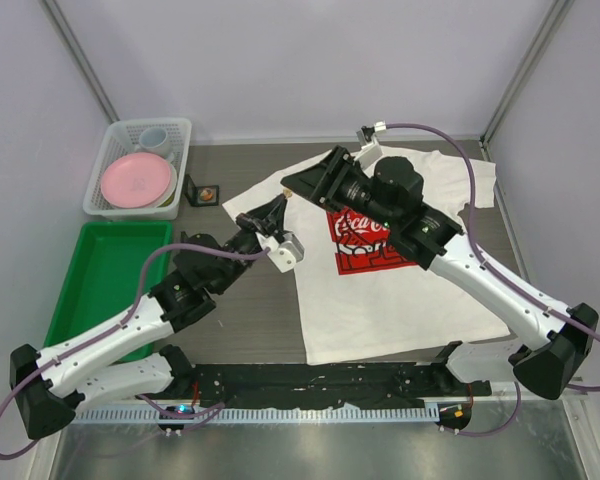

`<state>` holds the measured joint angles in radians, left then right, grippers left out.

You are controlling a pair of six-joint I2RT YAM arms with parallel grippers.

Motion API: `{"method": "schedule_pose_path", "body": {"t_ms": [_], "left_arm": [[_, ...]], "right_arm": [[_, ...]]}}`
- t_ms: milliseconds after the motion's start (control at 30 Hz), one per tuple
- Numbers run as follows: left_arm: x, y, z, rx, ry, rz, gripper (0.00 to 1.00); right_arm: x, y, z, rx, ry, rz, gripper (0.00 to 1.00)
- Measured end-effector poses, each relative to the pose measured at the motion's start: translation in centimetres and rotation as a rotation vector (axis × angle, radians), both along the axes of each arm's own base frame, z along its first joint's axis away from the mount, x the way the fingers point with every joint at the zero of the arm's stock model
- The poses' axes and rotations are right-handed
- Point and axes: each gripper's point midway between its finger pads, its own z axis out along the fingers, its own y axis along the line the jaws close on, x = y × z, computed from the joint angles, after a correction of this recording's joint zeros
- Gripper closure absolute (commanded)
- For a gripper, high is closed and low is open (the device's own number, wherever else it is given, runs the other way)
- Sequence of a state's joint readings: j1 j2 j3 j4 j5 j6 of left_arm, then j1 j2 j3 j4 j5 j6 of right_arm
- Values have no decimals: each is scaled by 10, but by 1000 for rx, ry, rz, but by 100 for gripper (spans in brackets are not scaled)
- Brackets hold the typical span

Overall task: Pin the brooch onto the clothing
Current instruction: Pass from the left arm to the right, then pass from the right arm to the left

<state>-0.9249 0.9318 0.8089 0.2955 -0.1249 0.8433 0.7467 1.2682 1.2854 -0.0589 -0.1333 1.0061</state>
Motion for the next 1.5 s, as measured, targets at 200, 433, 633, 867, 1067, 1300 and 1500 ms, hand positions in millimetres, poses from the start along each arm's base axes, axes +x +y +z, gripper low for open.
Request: {"method": "schedule_pose_path", "body": {"t_ms": [200,433,633,867,1067,1300,1500], "left_arm": [[-5,-5,2,31,-46,-17,100],[-5,-5,8,47,-97,-10,74],[-7,-7,-5,70,-32,-23,28],[-43,3,5,75,213,-144,27],[-70,16,21,-25,491,-265,48],[-53,0,1,-198,989,-461,63],[-70,-16,-43,-234,1278,-567,65]], "right_arm": [[3,3,-9,3,40,-1,63],[8,-1,-12,7,68,-21,99],[14,-7,-13,-18,39,-19,99],[36,-38,-26,-228,-179,-11,99],[3,-43,-46,-457,-414,203,99],[-45,-51,-26,-516,-709,405,99],[-74,-43,-20,-497,-813,548,99]]}}
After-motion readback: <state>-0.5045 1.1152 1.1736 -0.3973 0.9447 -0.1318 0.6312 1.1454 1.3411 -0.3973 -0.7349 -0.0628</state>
